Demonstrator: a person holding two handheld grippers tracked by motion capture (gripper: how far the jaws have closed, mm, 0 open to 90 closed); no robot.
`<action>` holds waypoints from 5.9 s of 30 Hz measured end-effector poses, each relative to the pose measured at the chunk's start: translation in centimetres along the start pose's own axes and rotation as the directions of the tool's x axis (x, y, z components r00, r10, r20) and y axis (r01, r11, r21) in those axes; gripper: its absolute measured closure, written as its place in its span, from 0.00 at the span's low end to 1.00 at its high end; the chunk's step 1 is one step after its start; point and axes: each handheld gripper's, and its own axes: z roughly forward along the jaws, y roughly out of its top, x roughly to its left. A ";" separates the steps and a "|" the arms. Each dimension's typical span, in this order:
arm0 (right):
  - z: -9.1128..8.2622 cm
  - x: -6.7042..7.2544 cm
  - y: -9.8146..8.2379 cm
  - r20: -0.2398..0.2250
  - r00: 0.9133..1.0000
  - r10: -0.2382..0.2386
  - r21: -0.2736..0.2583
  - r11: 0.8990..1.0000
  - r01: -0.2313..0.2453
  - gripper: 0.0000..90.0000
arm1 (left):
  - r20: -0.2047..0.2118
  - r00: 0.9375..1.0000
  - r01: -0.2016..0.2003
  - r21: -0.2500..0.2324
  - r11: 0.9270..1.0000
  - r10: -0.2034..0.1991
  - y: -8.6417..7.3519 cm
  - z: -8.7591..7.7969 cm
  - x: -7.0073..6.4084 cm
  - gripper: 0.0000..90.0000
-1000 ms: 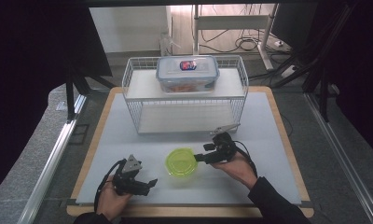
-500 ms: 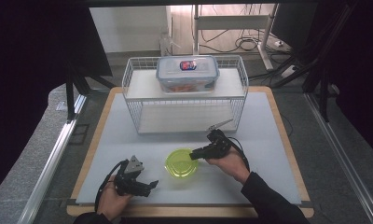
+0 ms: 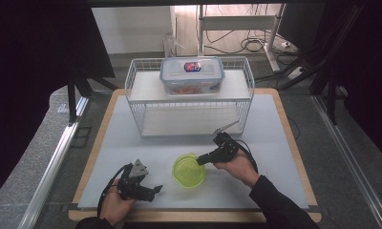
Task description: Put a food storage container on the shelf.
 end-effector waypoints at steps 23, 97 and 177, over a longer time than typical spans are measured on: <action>-0.3 -1.0 0.0 0.051 0.998 0.026 -0.070 0.997 -0.022 0.69 | 0.004 1.000 -0.010 0.017 1.000 0.010 0.0 0.3 -0.2 0.09; -13.3 1.7 6.4 -0.143 0.978 0.150 -0.324 0.927 -0.190 0.92 | 0.063 0.997 0.047 -0.057 0.997 -0.044 0.3 -0.5 0.2 0.05; -15.9 4.4 13.5 0.412 0.911 0.006 -0.497 0.840 0.219 0.19 | 0.115 0.993 0.019 -0.034 0.999 -0.015 0.5 0.0 -0.4 0.04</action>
